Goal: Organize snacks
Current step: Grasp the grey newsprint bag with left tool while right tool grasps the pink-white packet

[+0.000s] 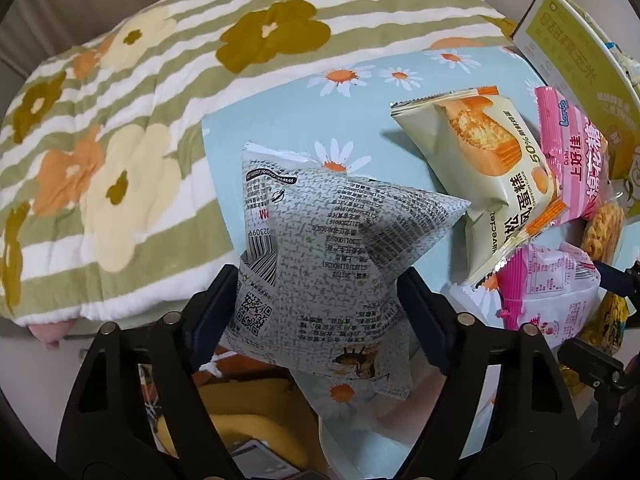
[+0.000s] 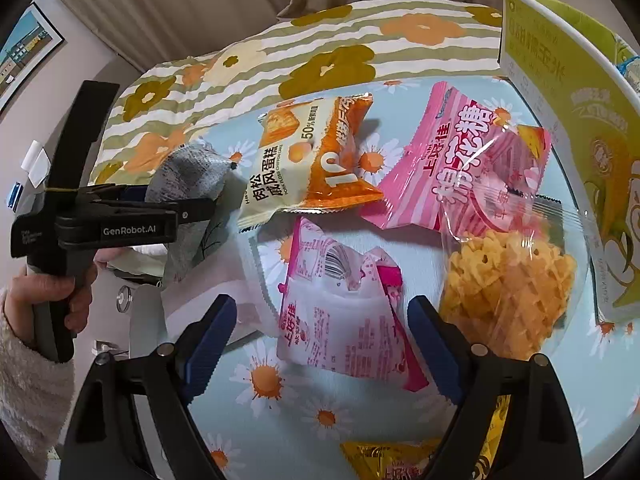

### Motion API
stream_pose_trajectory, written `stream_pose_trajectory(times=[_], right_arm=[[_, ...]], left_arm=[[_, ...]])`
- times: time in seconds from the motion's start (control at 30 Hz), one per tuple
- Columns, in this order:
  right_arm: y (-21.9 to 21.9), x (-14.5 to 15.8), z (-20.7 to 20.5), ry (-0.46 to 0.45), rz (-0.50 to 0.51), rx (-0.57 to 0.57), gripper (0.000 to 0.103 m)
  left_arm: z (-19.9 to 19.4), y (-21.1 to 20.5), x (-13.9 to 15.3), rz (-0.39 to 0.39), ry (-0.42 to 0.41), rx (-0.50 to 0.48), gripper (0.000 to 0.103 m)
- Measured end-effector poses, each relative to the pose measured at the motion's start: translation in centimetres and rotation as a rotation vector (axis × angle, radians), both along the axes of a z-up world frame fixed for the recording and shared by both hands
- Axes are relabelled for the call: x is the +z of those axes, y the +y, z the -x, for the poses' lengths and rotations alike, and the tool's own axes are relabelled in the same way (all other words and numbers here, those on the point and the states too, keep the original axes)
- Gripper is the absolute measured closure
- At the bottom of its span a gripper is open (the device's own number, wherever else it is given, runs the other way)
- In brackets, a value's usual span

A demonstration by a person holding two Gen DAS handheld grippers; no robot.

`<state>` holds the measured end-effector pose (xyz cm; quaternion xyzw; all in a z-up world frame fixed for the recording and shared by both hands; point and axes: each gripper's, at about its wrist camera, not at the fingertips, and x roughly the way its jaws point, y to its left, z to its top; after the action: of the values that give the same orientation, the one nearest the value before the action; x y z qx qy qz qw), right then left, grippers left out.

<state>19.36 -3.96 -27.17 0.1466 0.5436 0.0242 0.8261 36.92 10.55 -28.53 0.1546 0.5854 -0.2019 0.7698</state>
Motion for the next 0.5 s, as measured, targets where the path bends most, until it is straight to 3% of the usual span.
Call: stream_pose_trajectory(times=[0.13, 0.33, 0.5], right_arm=[[-0.3, -0.6, -0.1, 0.016, -0.008, -0.01, 0.018], [-0.1, -1.0, -0.2, 0.021, -0.005, -0.013, 0.018], [0.5, -1.4, -0.7, 0.01, 0.025, 0.001, 0.018]], left_arm=[[0.2, 0.2, 0.7, 0.011, -0.02, 0.003, 0.043], [0.3, 0.9, 1.3, 0.051, -0.015, 0.029, 0.045], [1.1, 1.1, 2.8, 0.06, -0.061, 0.026, 0.045]])
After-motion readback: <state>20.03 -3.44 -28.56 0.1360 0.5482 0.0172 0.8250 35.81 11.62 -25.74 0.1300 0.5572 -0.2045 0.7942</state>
